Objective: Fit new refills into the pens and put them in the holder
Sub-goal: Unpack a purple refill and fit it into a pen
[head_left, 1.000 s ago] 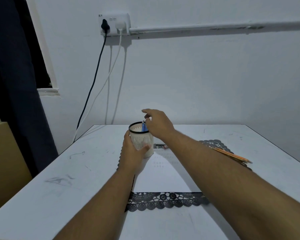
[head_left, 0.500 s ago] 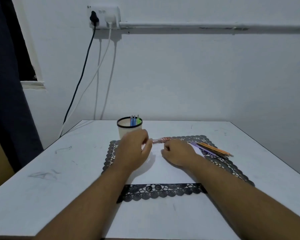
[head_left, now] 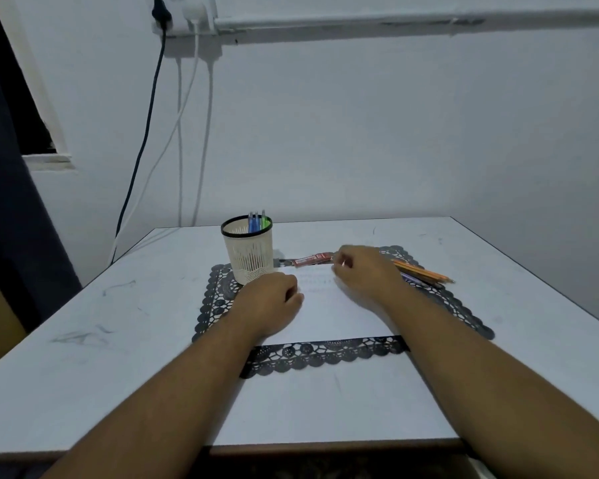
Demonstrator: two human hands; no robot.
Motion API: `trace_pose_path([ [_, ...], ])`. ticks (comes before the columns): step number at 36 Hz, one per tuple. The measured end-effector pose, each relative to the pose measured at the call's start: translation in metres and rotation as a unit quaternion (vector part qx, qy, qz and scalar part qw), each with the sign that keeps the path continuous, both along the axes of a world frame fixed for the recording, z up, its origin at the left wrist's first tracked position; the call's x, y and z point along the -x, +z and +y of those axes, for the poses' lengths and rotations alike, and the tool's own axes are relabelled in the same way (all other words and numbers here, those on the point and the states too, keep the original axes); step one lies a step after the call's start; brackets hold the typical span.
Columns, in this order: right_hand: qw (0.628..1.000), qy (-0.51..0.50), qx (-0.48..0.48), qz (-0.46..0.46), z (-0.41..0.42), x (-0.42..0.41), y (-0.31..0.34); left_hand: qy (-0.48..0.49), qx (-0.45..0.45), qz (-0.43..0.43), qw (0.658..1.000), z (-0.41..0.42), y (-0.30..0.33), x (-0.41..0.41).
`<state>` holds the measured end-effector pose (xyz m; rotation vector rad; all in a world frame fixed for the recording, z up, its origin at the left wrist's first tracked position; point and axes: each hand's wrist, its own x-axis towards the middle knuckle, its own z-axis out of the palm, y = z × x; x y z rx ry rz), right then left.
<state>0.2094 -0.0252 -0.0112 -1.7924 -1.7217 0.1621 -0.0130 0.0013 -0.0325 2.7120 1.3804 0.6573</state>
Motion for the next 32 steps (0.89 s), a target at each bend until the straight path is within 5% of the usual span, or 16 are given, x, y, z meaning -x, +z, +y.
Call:
trace_pose_path([
  [4,0.992,-0.122,-0.023,-0.018,0.003,-0.046,0.012,-0.004,0.002,-0.008,1.000,0.001,-0.002,0.001],
  [9,0.969,-0.230,0.088,-0.024,-0.007,-0.096,0.013,-0.009,0.006,-0.007,1.000,0.004,-0.003,0.001],
  [14,0.960,-0.224,0.168,0.020,-0.009,-0.103,0.008,-0.012,0.013,-0.010,1.000,0.007,-0.005,0.002],
  [28,0.983,-0.132,0.106,0.069,-0.002,-0.079,0.001,-0.017,0.016,-0.014,1.000,0.006,-0.005,0.002],
  [32,0.988,-0.124,0.087,0.021,-0.005,-0.076,0.007,-0.019,0.020,-0.013,1.000,0.006,-0.005,0.002],
])
